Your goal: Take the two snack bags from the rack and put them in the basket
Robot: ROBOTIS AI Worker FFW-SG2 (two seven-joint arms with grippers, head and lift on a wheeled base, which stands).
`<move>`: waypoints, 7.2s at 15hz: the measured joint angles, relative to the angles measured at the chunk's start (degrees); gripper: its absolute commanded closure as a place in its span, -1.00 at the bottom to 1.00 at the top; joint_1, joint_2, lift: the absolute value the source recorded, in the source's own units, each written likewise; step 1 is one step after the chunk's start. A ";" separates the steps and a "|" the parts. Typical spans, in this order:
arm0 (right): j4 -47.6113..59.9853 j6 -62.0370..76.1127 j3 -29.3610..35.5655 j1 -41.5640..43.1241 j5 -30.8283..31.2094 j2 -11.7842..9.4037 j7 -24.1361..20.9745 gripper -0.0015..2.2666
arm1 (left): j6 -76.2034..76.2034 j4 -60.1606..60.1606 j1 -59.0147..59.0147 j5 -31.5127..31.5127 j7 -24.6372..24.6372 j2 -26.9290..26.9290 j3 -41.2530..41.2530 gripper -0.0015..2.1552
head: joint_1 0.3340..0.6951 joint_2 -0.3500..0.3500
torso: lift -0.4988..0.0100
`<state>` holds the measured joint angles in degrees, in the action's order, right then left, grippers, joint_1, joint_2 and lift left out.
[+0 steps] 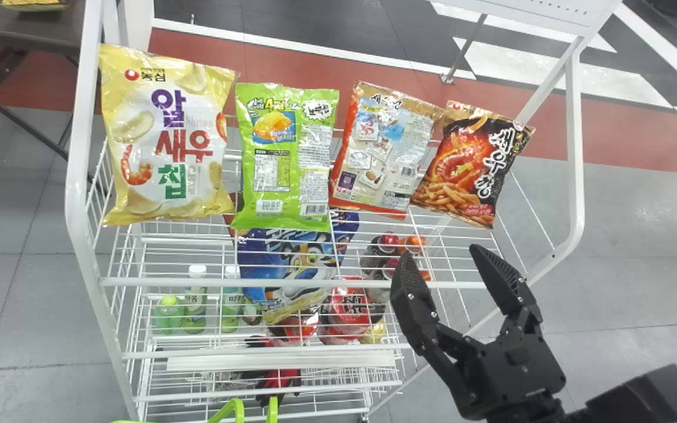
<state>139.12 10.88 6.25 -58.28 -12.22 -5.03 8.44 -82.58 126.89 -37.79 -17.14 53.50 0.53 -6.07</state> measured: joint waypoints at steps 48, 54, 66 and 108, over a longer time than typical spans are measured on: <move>-39.72 -38.25 -10.01 59.49 6.02 1.95 6.02 -0.68 | -1.07 -5.90 4.47 2.64 1.02 0.00 -3.61 0.46 | 1.00 -0.93 | 0.92; -40.06 -45.78 -9.72 61.41 6.47 1.70 6.96 0.99 | 0.16 -7.38 5.43 2.64 1.03 0.00 -4.22 0.46 | 1.00 -0.95 | 0.92; -38.58 -37.92 -4.85 57.64 1.44 0.84 7.32 0.99 | 0.22 -7.17 4.87 2.94 -1.12 0.00 -5.15 0.46 | 1.00 -1.00 | 0.92; -5.12 -96.74 -1.33 23.64 -9.06 -3.42 14.86 0.99 | 2.45 4.59 5.13 -3.42 -6.19 0.00 -2.58 0.46 | 1.00 -1.00 | 0.92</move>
<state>133.99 -85.85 4.92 -34.65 -21.28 -8.44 23.30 -80.12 131.48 -32.66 -20.55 47.31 0.53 -8.65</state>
